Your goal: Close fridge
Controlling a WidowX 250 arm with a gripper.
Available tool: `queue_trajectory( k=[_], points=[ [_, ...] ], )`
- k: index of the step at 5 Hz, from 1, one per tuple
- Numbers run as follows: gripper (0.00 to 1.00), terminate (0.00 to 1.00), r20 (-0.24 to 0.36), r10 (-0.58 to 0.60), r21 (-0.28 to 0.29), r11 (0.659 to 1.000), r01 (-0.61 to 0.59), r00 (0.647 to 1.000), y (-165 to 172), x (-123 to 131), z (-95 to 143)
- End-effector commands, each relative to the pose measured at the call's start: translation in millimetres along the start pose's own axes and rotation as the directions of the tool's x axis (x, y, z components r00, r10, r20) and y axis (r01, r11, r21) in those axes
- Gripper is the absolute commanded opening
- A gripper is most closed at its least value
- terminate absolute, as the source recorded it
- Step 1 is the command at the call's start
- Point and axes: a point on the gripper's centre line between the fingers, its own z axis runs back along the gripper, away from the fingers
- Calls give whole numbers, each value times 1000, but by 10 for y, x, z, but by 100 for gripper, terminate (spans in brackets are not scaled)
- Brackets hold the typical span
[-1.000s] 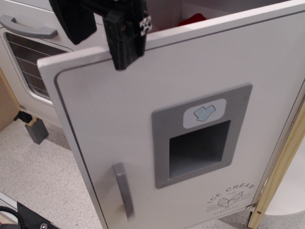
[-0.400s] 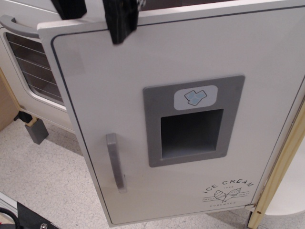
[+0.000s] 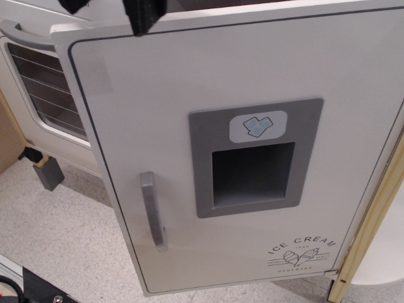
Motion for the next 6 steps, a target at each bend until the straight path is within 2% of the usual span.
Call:
queue_trajectory(
  k=[1,2,3,4,5,6],
  points=[
    [100,0,-2,-48,29,998,48,999,-112,-238,-94],
    [100,0,-63,-59,50,997,62,996,-208,-395,-307],
    [100,0,-56,-22,17,1000,23,998,-286,-581,-606],
    [100,0,-25,41,2,999,-41,999,-290,-590,-939],
    [100,0,68,90,20,996,-91,994,-247,-462,-1212],
    [100,0,113,168,-4,986,-169,979,-156,-255,-1350]
  ],
)
